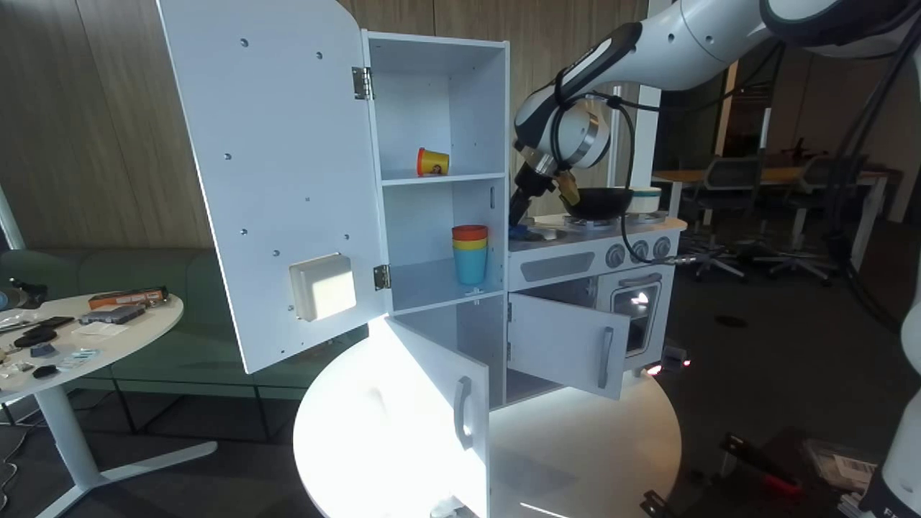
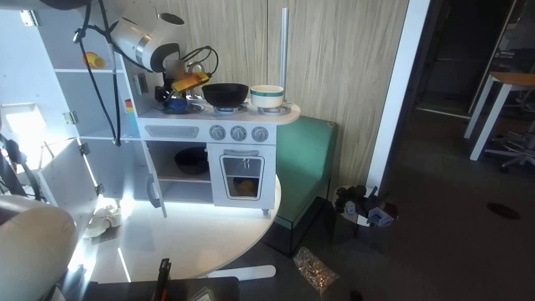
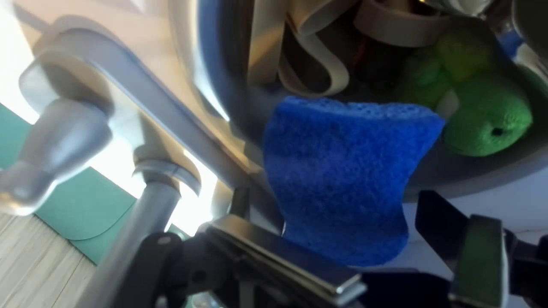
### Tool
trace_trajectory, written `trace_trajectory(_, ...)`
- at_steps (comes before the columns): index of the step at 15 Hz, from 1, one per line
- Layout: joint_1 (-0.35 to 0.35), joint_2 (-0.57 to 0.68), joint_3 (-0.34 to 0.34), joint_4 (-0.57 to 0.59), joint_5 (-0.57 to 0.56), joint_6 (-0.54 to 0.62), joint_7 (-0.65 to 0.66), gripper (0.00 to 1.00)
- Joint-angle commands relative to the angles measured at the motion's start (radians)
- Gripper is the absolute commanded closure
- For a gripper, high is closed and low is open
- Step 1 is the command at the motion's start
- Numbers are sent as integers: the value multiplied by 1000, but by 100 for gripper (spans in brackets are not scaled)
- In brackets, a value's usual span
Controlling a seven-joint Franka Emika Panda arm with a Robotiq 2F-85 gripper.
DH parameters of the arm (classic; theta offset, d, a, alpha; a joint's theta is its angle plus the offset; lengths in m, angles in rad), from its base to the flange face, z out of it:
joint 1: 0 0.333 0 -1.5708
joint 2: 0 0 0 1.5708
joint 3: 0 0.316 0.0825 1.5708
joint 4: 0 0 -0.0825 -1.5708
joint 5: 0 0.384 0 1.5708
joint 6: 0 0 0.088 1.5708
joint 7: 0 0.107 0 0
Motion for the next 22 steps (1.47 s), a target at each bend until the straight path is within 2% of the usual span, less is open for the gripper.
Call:
trace_trajectory(1, -13, 3, 5, 14, -21, -35, 41, 0)
trace_trajectory(2, -15, 4, 7, 16, -16, -36, 46, 25)
trace_trajectory(3, -16, 3, 7, 17, -16, -45, 48, 25)
trace_trajectory(7, -16, 0, 7, 22, -10, -69, 69, 57)
trace_trajectory(8, -17, -2, 7, 22, -8, -70, 73, 61)
trace_trajectory(11, -11, -14, -1, 11, -26, -62, 107, 68)
trace_trajectory(15, -9, -76, -16, -31, -46, -40, 197, 88)
trace_trajectory(19, -7, -149, -27, -77, -32, -36, 295, 94)
trace_trajectory(22, 2, -224, -48, -142, -60, -10, 368, 92)
